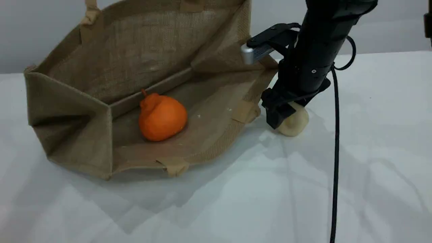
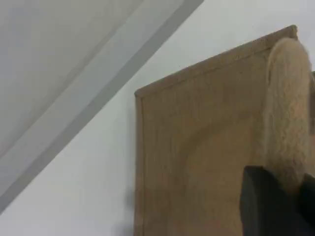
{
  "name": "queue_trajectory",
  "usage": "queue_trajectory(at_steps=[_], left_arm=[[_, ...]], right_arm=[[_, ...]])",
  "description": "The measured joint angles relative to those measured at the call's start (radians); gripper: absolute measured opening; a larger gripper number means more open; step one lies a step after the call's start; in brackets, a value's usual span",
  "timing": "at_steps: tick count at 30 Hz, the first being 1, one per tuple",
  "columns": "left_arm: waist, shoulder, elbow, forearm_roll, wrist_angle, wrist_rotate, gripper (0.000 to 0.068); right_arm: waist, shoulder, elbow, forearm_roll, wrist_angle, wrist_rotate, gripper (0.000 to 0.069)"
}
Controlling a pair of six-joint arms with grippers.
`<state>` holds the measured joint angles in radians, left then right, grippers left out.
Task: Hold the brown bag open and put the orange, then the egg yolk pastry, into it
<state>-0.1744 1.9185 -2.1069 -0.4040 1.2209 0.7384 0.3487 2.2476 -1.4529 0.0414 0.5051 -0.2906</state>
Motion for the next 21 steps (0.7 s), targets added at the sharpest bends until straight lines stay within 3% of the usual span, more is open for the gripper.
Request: queue_trajectory(at_steps=[3,13,21], left_arm=[[0.000,0.000,0.000,0.000,0.000,0.000,0.0086],[0.000,0.000,0.000,0.000,0.000,0.000,0.0086],[0.000,0.000,0.000,0.000,0.000,0.001,0.0086]], right_arm=[[0.000,0.004,0.000,-0.001,-0.007,0.000,0.0460],[0.000,0.008,-0.001,-0.047,0.013,0.000,0.0081],[0.000,-0.040,0.002,-0.088,0.122,0.049,0.0040]])
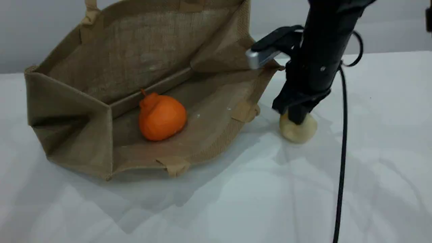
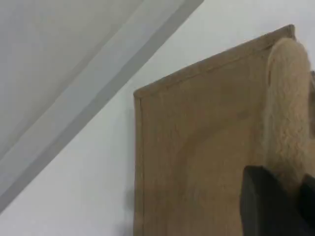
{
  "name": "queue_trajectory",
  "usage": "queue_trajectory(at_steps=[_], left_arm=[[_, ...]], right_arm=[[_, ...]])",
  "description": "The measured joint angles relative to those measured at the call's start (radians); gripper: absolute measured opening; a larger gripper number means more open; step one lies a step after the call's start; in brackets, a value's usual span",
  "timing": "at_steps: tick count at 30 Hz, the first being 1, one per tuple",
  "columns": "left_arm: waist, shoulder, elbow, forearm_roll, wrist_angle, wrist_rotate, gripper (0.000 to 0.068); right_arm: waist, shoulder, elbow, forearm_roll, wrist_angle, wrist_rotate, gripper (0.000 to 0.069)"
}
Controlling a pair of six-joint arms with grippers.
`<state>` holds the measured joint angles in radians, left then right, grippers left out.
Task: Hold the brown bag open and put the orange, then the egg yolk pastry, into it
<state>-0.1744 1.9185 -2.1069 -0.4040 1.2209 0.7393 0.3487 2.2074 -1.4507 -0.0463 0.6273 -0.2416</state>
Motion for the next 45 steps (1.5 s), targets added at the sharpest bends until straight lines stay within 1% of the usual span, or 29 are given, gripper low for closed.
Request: queue_trajectory(at_steps=[5,11,17,21,25,27,31,32,35,38,42,45], left_arm=[[0.000,0.000,0.000,0.000,0.000,0.010,0.0086],[0.000,0.000,0.000,0.000,0.000,0.010,0.0086],[0.000,0.000,0.000,0.000,0.000,0.009,0.0086],[0.000,0.000,0.000,0.000,0.000,0.009,0.0086],[0.000,0.000,0.000,0.001,0.000,0.009,0.0086],[0.000,0.000,0.000,0.001,0.000,0.009,0.0086],[0.000,0.000,0.000,0.000,0.000,0.008,0.0086],[0.000,0.000,0.000,-0.001,0.000,0.008,0.0086],[0.000,0.000,0.000,-0.038,0.000,0.008,0.0086],[0.000,0.000,0.000,-0.065,0.000,0.008,0.0086],[0.000,0.000,0.000,-0.075,0.001,0.008,0.0086],[0.000,0.000,0.000,-0.075,0.001,0.008,0.0086]], right_arm=[[0.001,-0.116,0.008,0.013,0.000,0.049,0.0039],[0.001,-0.277,0.083,0.125,-0.042,0.039,0.0038],[0.001,-0.426,0.216,0.265,-0.142,-0.048,0.0038],[0.019,-0.500,0.316,0.383,-0.214,-0.128,0.0036],[0.082,-0.538,0.405,0.490,-0.302,-0.245,0.0036],[0.124,-0.533,0.430,0.531,-0.347,-0.303,0.0036],[0.217,-0.515,0.437,0.586,-0.453,-0.396,0.0036],[0.239,-0.509,0.437,0.586,-0.475,-0.403,0.0036],[0.289,-0.489,0.436,0.602,-0.564,-0.400,0.0036],[0.320,-0.465,0.434,0.604,-0.652,-0.396,0.0036],[0.322,-0.413,0.393,0.602,-0.691,-0.388,0.0036],[0.322,-0.359,0.339,0.599,-0.641,-0.388,0.0036]])
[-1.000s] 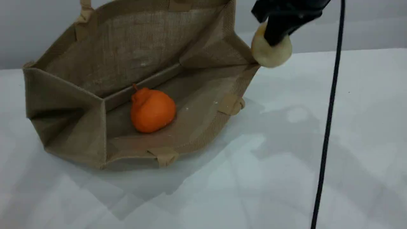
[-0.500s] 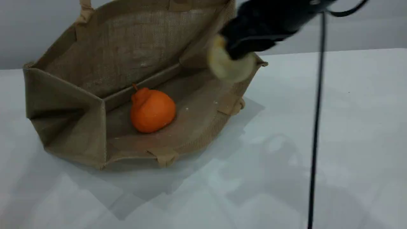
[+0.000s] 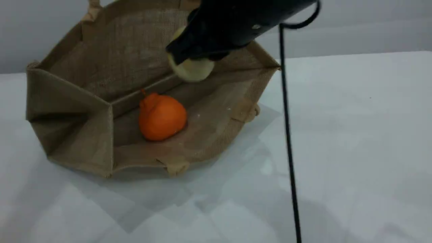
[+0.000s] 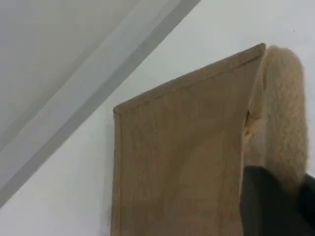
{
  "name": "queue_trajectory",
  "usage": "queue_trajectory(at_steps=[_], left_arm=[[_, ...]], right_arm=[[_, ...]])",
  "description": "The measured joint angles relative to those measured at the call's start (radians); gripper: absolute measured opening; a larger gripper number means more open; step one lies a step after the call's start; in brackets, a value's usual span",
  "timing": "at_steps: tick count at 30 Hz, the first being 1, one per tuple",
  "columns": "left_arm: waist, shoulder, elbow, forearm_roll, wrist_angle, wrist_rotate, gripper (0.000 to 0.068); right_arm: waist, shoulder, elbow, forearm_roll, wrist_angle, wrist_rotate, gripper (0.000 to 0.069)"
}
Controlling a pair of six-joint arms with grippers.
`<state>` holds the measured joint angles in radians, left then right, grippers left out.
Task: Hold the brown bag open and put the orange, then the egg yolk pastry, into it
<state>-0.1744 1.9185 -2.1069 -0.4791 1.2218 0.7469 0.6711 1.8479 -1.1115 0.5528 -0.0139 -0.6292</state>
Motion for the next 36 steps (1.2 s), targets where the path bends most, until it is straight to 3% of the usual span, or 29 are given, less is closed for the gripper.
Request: queue_trajectory(at_steps=[12,18,21,29,31,36], left_arm=[[0.000,0.000,0.000,0.000,0.000,0.000,0.0086],[0.000,0.000,0.000,0.000,0.000,0.000,0.0086],[0.000,0.000,0.000,0.000,-0.001,0.000,0.0086],[0.000,0.000,0.000,0.000,-0.001,0.003,0.0086],[0.000,0.000,0.000,0.000,-0.001,0.003,0.0086],[0.000,0.000,0.000,0.000,-0.001,0.005,0.0086]], right_arm=[[0.000,0.259,-0.267,-0.002,0.065,-0.008,0.0036],[0.000,0.320,-0.333,0.064,0.070,0.027,0.0059],[0.000,0.320,-0.333,0.078,0.050,0.027,0.0139],[-0.003,0.311,-0.333,0.096,0.082,0.026,0.0537],[-0.006,0.297,-0.333,0.096,0.104,0.026,0.0580],[-0.031,0.239,-0.333,0.087,0.179,0.015,0.0584]])
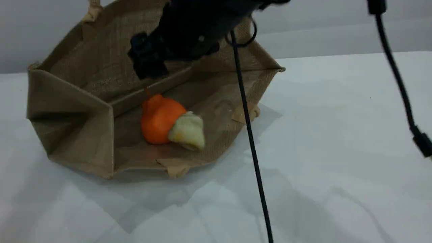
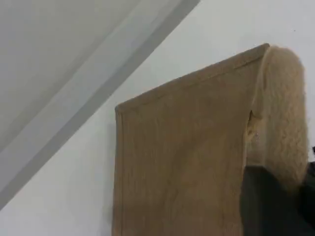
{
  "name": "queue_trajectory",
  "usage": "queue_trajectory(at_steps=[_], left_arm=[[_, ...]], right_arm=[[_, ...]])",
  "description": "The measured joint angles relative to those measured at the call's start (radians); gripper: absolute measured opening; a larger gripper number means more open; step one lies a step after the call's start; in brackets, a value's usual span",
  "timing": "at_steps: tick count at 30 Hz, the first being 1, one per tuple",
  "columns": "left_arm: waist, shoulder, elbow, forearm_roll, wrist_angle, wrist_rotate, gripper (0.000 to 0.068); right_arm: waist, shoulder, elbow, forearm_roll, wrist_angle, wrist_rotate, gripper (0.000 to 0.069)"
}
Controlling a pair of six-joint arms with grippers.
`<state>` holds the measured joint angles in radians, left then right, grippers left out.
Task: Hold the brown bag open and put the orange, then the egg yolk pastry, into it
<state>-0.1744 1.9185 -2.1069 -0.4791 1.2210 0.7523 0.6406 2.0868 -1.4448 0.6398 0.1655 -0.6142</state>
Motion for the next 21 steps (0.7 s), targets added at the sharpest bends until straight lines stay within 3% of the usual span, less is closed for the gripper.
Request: queue_trajectory(at_steps=[10,21], left_arm=[[0.000,0.000,0.000,0.001,0.000,-0.001,0.0086],[0.000,0.000,0.000,0.001,0.000,-0.003,0.0086]], right_arm=[[-0.156,-0.180,0.000,-0.029,0.199,0.003,0.0583],[-0.462,-0.439,0.000,-0.102,0.429,0.014,0.0583]])
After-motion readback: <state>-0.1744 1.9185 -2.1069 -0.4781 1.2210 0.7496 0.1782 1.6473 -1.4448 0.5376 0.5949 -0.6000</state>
